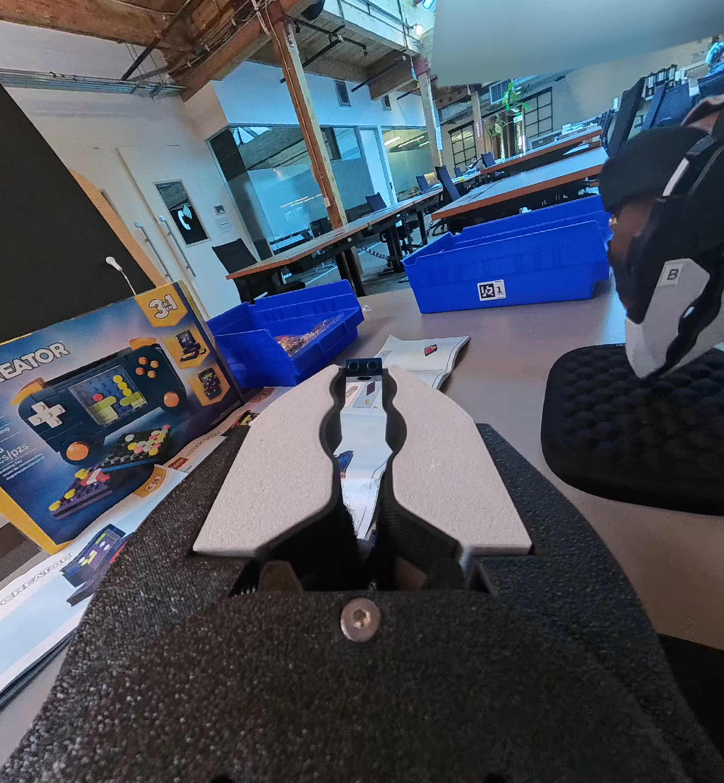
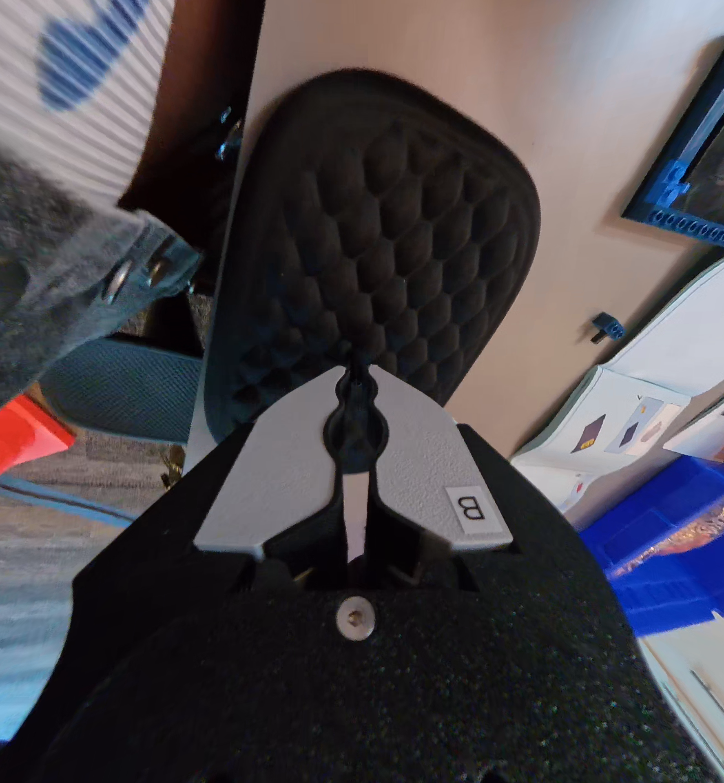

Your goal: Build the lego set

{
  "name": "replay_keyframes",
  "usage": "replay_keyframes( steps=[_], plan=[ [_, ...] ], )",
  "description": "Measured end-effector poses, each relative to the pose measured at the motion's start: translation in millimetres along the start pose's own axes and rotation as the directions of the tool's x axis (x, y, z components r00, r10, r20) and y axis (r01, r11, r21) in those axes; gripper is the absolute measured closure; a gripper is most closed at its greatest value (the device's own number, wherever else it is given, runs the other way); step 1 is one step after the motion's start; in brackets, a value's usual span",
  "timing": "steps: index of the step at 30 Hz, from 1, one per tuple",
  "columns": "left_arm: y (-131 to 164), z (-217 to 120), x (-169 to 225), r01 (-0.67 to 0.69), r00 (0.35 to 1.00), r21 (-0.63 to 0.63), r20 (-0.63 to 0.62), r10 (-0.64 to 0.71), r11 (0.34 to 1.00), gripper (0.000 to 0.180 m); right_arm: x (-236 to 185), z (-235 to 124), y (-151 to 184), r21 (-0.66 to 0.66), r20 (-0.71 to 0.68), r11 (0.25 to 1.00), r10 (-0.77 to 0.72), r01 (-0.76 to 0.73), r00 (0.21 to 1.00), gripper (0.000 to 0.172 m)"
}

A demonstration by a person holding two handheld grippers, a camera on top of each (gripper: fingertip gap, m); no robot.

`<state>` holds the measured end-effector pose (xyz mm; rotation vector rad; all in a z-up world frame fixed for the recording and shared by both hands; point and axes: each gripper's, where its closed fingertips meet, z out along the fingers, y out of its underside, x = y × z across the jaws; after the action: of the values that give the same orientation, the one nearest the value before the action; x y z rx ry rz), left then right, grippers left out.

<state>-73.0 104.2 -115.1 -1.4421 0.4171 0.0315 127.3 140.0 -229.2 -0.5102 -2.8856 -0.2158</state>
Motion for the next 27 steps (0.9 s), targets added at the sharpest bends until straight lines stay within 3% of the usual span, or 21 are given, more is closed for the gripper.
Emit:
replay_keyframes(
  steps=[3, 7, 27],
  plan=[
    [-1, 0, 0, 0.003, 1.0, 0.003, -0.001, -0.003, 1.0, 0.165, 1, -3, 15, -0.127, -0.013, 0.99, -0.063, 0.061, 0.998, 0.167],
    [-3, -1, 0, -0.001, 1.0, 0.009, 0.003, 0.001, 1.0, 0.165, 0, 0, 5, -0.148, 0.0, 0.979, -0.141, 0.139, 0.99, 0.167],
    [-6, -2, 1, -0.006, 1.0, 0.016, 0.002, 0.006, 1.0, 0.165, -2, 2, -12, -0.071, 0.006, 0.993, -0.094, 0.094, 0.996, 0.167]
  ],
)
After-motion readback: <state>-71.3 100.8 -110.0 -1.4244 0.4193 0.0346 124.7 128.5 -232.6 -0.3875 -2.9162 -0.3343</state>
